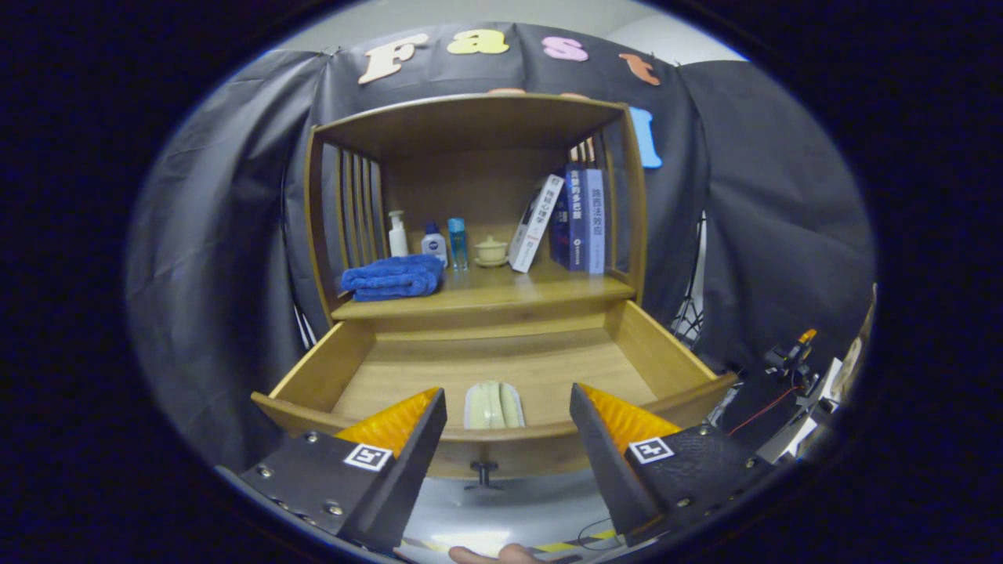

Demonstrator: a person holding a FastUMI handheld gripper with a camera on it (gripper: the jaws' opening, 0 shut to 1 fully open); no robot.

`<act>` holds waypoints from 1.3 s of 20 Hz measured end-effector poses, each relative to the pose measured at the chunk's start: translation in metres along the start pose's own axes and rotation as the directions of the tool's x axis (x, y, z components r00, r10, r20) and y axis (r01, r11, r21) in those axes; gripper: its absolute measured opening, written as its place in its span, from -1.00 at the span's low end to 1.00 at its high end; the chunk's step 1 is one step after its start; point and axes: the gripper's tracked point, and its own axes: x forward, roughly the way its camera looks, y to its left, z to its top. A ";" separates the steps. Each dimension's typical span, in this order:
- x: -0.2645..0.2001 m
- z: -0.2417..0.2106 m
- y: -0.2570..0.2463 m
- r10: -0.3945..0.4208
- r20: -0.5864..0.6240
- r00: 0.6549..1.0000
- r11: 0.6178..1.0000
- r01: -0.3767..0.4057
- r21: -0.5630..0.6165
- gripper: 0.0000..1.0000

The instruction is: Pull open the drawer, take out the items inside it, and place them on the countertop above the cabinet.

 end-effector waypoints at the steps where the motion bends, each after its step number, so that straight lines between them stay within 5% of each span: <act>1: 0.015 0.001 0.007 0.015 -0.038 0.999 1.000 -0.015 -0.005 0.89; 7: 0.091 -0.029 0.018 0.020 -0.331 0.943 0.996 -0.048 -0.077 0.78; 11: 0.117 -0.078 0.004 -0.045 -0.537 0.842 0.989 -0.038 -0.143 0.77; 14: 0.123 -0.093 0.013 -0.003 -0.594 0.805 0.992 -0.070 -0.100 0.22; 17: 0.129 -0.091 0.015 0.029 -0.548 0.836 0.995 -0.078 -0.066 -0.58; 26: 0.115 -0.065 0.037 0.125 -0.310 0.942 0.985 -0.155 -0.074 -0.69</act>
